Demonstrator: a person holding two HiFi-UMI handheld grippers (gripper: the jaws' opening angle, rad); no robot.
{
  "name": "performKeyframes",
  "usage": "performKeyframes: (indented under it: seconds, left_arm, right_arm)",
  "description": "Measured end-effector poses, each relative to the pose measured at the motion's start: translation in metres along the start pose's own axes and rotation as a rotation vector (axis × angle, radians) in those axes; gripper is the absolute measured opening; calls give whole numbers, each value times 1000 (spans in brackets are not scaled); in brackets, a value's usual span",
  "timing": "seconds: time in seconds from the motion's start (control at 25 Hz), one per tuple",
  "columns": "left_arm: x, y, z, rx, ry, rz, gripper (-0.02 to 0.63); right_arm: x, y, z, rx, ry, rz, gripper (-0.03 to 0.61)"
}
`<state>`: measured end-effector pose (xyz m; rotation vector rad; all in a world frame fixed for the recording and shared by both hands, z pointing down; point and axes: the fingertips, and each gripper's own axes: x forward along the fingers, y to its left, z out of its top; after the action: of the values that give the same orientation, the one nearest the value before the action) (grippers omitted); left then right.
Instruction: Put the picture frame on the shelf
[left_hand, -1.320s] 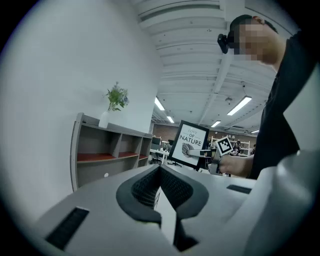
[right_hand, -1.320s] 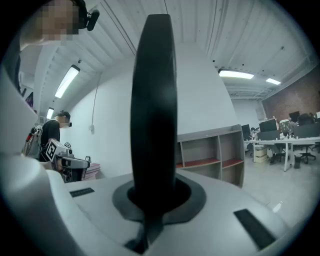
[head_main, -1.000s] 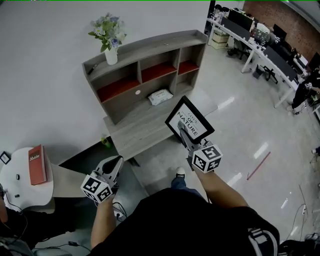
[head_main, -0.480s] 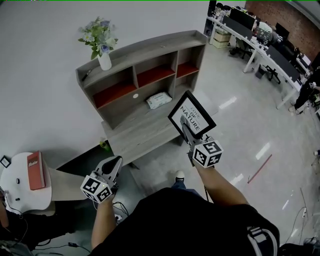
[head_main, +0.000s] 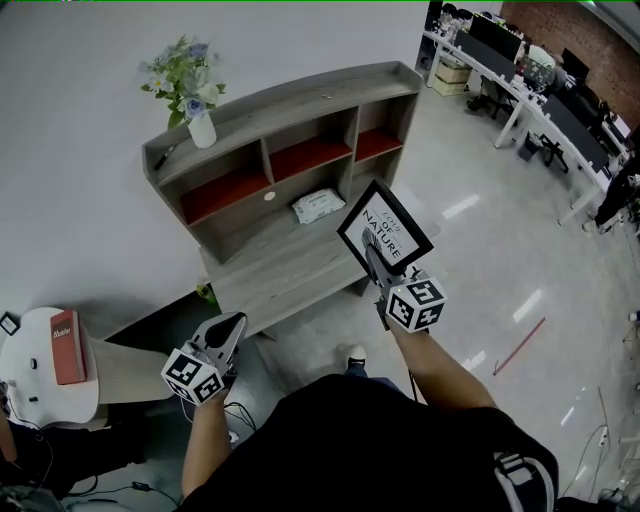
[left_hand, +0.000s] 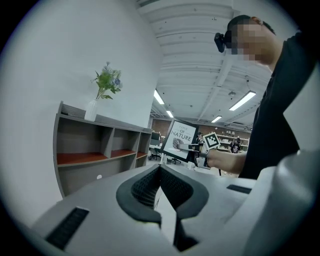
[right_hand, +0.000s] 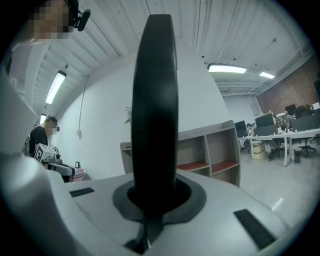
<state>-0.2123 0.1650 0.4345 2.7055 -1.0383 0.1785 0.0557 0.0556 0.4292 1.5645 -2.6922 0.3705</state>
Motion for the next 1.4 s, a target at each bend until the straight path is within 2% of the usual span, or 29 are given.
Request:
performKeyframes:
  seconds: [0.2,0.68,0.96,1.24,1.4]
  left_arm:
    - [21,0,1,-1,13,-24,20]
    - [64,6,5,-7,29,-22,20]
    - [87,8,9,-18,7,-37,20]
    - [112,6,10,-20,23,-59,20]
    - [125,8,18,-24,-10,-58,20]
  right_arm:
    - [11,-19,1,2,7,3,23]
    - [36,-64,2,-6,30,10,23]
    - [53,-86,3,-13,37,15,23]
    - [68,-108,6,-9,44,26,23]
    - [74,-121,7,-7,47,33,23]
